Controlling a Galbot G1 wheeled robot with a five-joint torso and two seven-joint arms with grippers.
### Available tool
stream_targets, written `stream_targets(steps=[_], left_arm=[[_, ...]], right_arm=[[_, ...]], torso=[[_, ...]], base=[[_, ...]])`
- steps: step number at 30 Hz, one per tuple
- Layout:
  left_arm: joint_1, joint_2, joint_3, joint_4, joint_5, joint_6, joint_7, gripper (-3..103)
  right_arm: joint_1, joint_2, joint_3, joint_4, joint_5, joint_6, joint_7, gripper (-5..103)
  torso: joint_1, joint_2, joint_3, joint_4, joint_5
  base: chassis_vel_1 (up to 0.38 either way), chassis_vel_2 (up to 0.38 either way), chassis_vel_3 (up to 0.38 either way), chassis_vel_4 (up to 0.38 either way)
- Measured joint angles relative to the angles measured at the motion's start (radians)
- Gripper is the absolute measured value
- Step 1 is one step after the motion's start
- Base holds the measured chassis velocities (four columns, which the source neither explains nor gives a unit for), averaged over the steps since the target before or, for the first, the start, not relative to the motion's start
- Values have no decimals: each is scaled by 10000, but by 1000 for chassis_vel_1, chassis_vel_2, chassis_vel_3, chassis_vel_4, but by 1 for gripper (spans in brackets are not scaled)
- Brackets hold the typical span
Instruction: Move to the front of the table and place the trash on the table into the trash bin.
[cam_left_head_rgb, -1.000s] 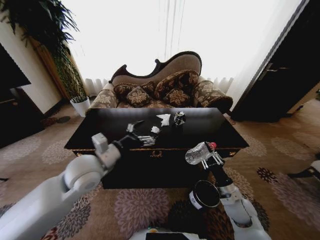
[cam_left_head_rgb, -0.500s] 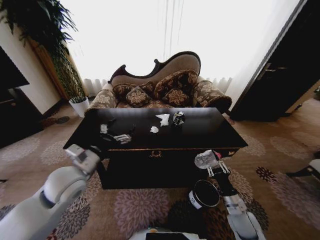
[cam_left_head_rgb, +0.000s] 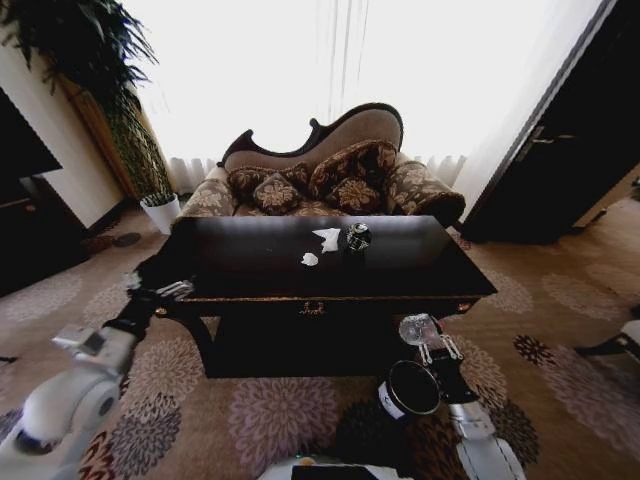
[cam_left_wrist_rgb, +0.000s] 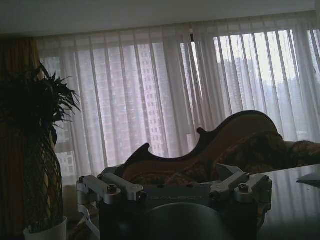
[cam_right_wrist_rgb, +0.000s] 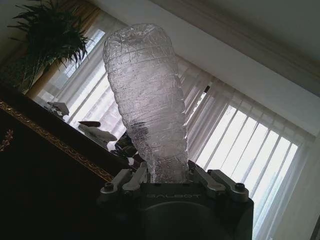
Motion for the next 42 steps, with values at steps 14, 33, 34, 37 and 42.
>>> stream_targets(steps=[14, 33, 34, 37, 42], left_arm=[[1419, -1583, -656, 413, 239, -1126, 511, 100], [812, -516, 866, -361, -720, -239, 1534, 100], [823, -516, 878, -366, -733, -229, 1534, 100], [828, -518, 883, -367, -738, -221, 1531, 100], [831, -521, 884, -368, -739, -220, 1525, 100]], right_arm=[[141, 114, -328, -1296, 1580, -314, -159, 27], [689, 9, -394, -2548, 1560, -214, -241, 27], [696, 6, -395, -2574, 1561, -212, -262, 27], [730, 17, -435, -2693, 1552, -187, -299, 27], [820, 89, -653, -3176, 1545, -87, -370, 27]], torso=[[0, 0, 0, 0, 2], [1, -1, 1, -1, 1], [0, -1, 1, 0, 1], [1, -1, 1, -1, 1], [1, -1, 1, -1, 1]], base=[[0, 0, 0, 0], [0, 0, 0, 0], [0, 0, 0, 0], [0, 0, 0, 0], [0, 0, 0, 0]])
